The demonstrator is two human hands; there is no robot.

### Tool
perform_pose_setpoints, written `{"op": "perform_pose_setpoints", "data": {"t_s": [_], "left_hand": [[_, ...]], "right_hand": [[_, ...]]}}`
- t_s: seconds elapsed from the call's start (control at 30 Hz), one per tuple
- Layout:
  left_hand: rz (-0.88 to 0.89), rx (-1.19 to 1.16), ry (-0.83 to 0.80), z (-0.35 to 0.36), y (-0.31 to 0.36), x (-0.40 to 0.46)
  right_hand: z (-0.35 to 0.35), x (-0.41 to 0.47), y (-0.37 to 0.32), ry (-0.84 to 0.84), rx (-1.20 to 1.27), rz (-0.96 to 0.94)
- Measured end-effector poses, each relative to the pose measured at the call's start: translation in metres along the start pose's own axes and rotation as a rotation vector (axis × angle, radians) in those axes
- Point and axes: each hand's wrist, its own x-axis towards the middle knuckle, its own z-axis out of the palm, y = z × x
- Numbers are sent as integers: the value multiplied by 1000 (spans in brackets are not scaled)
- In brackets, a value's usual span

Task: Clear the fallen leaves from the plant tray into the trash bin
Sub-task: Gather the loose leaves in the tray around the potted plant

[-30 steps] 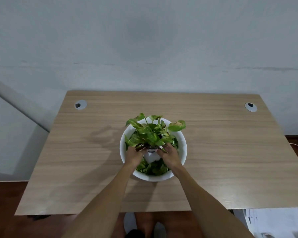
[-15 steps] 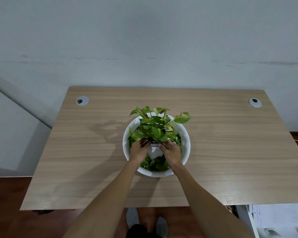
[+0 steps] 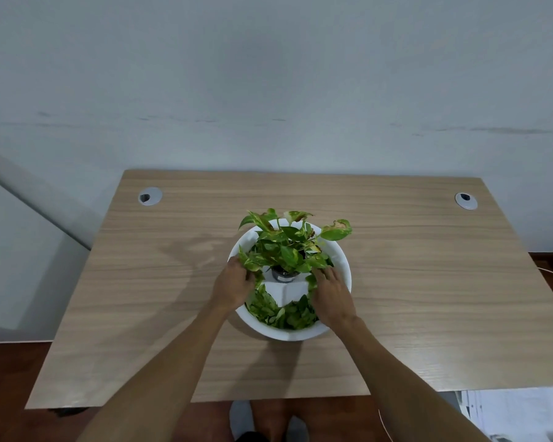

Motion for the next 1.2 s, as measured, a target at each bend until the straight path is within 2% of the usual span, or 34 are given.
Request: {"op": "perform_pose_setpoints", "data": {"t_s": [0.07,0.13,0.17,0.37,0.43,0.53,0.63,0.7,0.8,0.93,1.03,1.13,1.2], "left_hand": [[94,247,-150,2,1,2],[141,486,-246,7,4,0],[142,523,-266,9,6,-2],[18,302,-343,18,11,-23],[31,276,-365,19,15,-33],[89,318,-408,23,19,-46],[182,412,-292,18,21,-42],[187,435,-210,13,17,-31],[173,496,-200,12,8,-17],[166,677,-227,27,-3,-23],[158,644,-227,36,0,-38],[362,622,-181,41,0,-54],[270,549,-325,32,8,-67]], "right_hand": [[10,3,3,-114,-106,3],[16,2,2,-127,-151,22],[17,0,0,-121,-155,21],[13,-23,-15,-128,5,68],[8,-37,-25,-137,80,89],[4,-55,-38,-168,61,37],[-5,-58,-39,-148,76,5],[-14,-47,-33,-78,141,48],[-20,-25,-16,10,143,100],[-8,6,4,-192,49,83],[-3,14,7,-226,-20,50],[-3,3,1,-268,-37,44],[-7,-14,-7,-317,-67,25]]}}
